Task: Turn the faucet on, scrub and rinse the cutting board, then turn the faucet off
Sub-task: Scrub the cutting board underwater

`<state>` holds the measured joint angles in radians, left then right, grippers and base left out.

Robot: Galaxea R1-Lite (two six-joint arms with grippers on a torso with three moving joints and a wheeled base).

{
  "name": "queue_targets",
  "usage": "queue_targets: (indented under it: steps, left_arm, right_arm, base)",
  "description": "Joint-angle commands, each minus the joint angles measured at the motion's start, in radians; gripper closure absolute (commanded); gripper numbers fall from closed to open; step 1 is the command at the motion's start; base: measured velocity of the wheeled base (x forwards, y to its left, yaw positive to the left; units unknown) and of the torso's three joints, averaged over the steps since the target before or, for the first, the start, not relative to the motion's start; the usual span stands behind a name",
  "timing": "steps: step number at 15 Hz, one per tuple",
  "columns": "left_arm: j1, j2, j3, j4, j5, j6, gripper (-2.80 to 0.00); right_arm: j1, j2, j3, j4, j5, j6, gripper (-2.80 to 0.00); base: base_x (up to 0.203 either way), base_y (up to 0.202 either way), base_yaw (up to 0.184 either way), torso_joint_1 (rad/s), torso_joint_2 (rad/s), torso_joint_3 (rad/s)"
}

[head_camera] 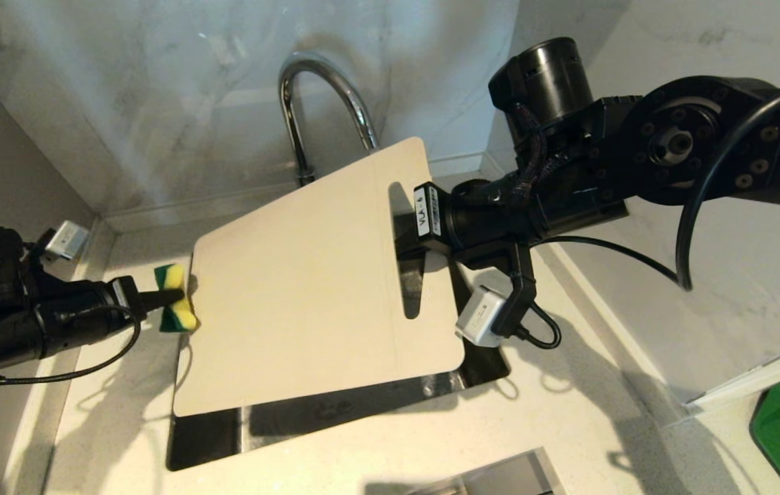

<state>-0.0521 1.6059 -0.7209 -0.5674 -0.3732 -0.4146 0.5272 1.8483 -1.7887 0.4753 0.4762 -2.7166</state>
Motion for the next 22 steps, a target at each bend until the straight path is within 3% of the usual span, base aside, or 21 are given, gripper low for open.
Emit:
queue_targets:
  steps: [1, 6, 10, 15, 19, 22]
  left_arm:
    - [-0.064, -0.06, -0.063, 0.049, 0.011, -0.022, 0.0]
    - [-0.241, -0.044, -0.366, 0.264, 0.098, -0.115, 0.0]
    - [-0.297, 0.066, -0.439, 0.302, 0.163, -0.122, 0.0]
    - [-0.169, 0.09, -0.382, 0.298, 0.13, -0.103, 0.0]
    - [-0.036, 0.093, -0.324, 0.297, 0.057, 0.009, 0.0]
    - [0.062, 0.095, -0.273, 0.295, -0.017, 0.055, 0.0]
  right_arm:
    - [0.0, 0.004, 0.0, 0.003, 0.002, -0.015, 0.0]
    - [0.0, 0.003, 0.0, 0.003, 0.002, -0.015, 0.0]
    - [0.0, -0.008, 0.008, 0.002, 0.002, 0.0, 0.0]
    - [-0.001, -0.007, 0.006, 0.002, 0.002, 0.005, 0.0]
    - [0.0, -0.013, 0.032, -0.053, 0.001, 0.051, 0.0]
    - [-0.001, -0.015, 0.046, -0.058, 0.001, 0.052, 0.0]
  base:
    - [0.0, 0.0, 0.0, 0.0, 0.0, 0.0]
    - [0.0, 0.0, 0.0, 0.0, 0.0, 0.0]
    - [0.0, 0.0, 0.0, 0.0, 0.0, 0.0]
    - [0.0, 0.0, 0.0, 0.0, 0.0, 0.0]
    - [0.0, 0.0, 0.0, 0.0, 0.0, 0.0]
    - [0.0, 0.0, 0.0, 0.0, 0.0, 0.0]
